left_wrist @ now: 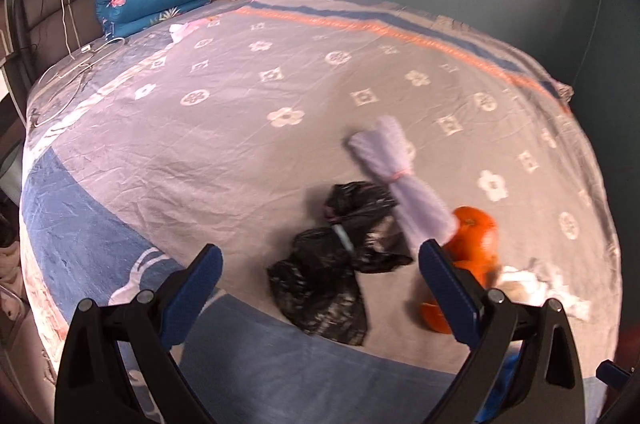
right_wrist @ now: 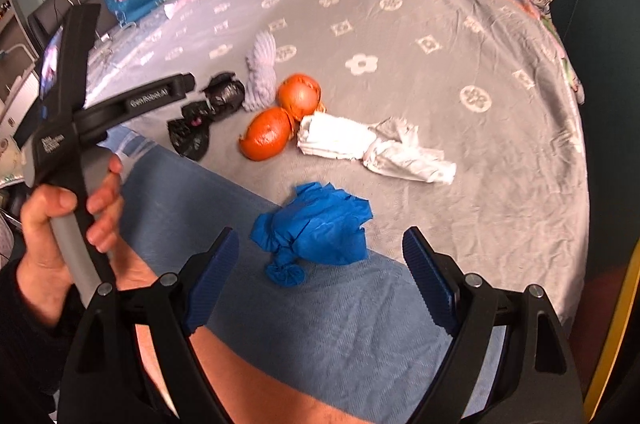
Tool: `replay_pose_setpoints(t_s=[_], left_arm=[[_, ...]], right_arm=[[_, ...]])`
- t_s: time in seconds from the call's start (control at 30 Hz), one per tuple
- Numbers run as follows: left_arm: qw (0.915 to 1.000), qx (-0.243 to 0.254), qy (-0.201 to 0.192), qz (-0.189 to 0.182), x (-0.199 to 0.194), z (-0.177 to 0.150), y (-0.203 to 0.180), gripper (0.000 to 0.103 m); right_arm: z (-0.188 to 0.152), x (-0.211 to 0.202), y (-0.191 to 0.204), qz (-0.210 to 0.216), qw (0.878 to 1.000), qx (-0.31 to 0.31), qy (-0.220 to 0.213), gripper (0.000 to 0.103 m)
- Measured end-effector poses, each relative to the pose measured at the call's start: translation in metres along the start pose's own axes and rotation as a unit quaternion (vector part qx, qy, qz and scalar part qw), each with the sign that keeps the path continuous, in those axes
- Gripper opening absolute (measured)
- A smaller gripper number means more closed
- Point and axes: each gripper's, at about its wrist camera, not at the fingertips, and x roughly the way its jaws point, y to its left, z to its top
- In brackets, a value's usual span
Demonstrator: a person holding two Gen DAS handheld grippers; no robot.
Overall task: Collect trash
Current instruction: 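Grasp the second black plastic bag with the left tool while the right tool grasps the blue glove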
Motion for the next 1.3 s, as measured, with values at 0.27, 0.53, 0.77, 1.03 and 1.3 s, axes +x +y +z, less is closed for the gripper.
replay_pose_setpoints(t_s=[0.27, 0.53, 0.77, 1.03, 1.3], left_arm=[[0.9992, 0.019, 0.030, 0.017, 0.026, -0.002, -0.001, 0.095], [0.9968, 0.053, 0.051, 0.033, 0.051, -0.003, -0.009, 0.095], [0.9945, 0.077, 0.066, 0.026, 0.065, -0.004, -0.017, 0.079], [0.9935, 0.083, 0.077, 0.013, 0.066, -0.006, -0.021, 0.040], [0.9953, 0.051, 0.082, -0.008, 0.061, -0.002, -0.009, 0.020]], right_arm=[[0.001, 0.033, -0.001, -0.009, 1.000, 0.001, 0.023, 0.080], [0.000, 0.055, 0.001, -0.009, 0.999, -0.009, 0.035, 0.073], [0.002, 0.069, 0.000, 0.002, 0.999, 0.000, 0.049, 0.072], [0.003, 0.072, -0.003, 0.016, 0.999, 0.009, 0.050, 0.053], [0.002, 0.071, 0.000, 0.011, 0.999, 0.000, 0.047, 0.029]])
